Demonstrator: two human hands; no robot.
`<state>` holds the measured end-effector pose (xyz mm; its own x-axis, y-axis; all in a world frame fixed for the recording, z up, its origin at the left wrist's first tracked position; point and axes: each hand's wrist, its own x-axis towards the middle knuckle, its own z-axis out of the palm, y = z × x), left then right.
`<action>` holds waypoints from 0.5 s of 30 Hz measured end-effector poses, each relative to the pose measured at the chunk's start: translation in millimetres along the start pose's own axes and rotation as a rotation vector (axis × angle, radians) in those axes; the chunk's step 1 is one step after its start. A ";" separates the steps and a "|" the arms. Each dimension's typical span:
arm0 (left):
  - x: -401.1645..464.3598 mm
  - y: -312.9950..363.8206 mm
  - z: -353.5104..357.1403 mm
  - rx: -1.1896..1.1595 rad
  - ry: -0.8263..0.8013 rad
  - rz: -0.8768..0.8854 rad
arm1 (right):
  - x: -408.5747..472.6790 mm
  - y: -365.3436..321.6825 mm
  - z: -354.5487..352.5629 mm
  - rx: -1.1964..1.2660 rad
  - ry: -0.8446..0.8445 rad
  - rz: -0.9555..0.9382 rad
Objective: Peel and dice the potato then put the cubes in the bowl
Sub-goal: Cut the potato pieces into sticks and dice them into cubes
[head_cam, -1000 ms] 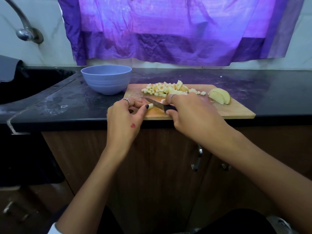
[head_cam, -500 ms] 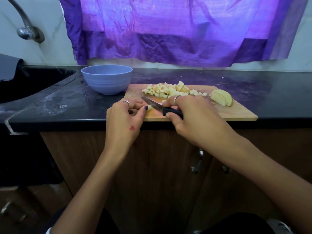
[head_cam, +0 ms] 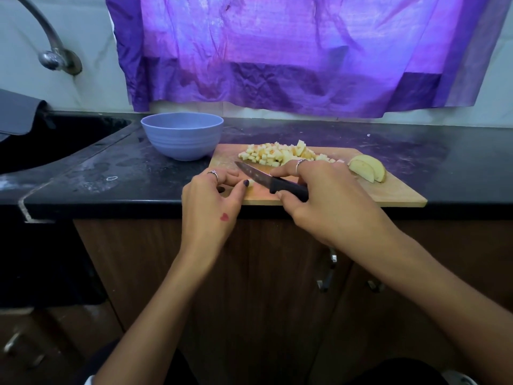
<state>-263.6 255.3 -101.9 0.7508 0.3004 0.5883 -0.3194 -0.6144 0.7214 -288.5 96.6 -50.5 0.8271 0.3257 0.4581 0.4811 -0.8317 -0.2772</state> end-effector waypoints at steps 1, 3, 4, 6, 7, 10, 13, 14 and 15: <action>-0.9 0.5 -0.3 0.004 0.000 0.007 | -0.9 -2.2 0.5 0.007 -0.001 -0.006; -1.5 1.5 -1.1 0.006 0.000 0.019 | -1.6 -5.8 2.3 -0.010 0.016 -0.011; -1.4 1.4 -1.5 0.002 -0.002 0.024 | -0.9 -7.5 3.7 -0.032 0.021 -0.013; -1.4 0.6 -2.1 -0.012 -0.014 0.035 | 1.5 -11.5 7.0 -0.068 0.009 -0.020; -1.3 0.1 -2.4 -0.019 -0.023 0.037 | 3.3 -13.7 8.8 -0.083 -0.009 -0.026; -0.6 -1.3 -2.4 -0.031 -0.030 0.038 | 6.8 -18.3 13.2 -0.129 -0.032 -0.046; -0.7 -3.0 -0.9 -0.019 -0.006 0.031 | 6.1 -18.4 14.2 -0.162 -0.021 -0.061; -0.8 -2.8 -0.5 -0.004 -0.006 0.023 | 6.0 -17.3 14.7 -0.185 -0.021 -0.065; -1.1 -2.2 -0.4 0.005 -0.009 0.013 | 6.6 -15.6 15.6 -0.204 -0.021 -0.067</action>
<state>-264.0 256.7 -104.0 0.7518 0.2856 0.5944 -0.3262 -0.6223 0.7116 -286.0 118.8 -56.3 0.8024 0.3908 0.4511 0.4679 -0.8811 -0.0690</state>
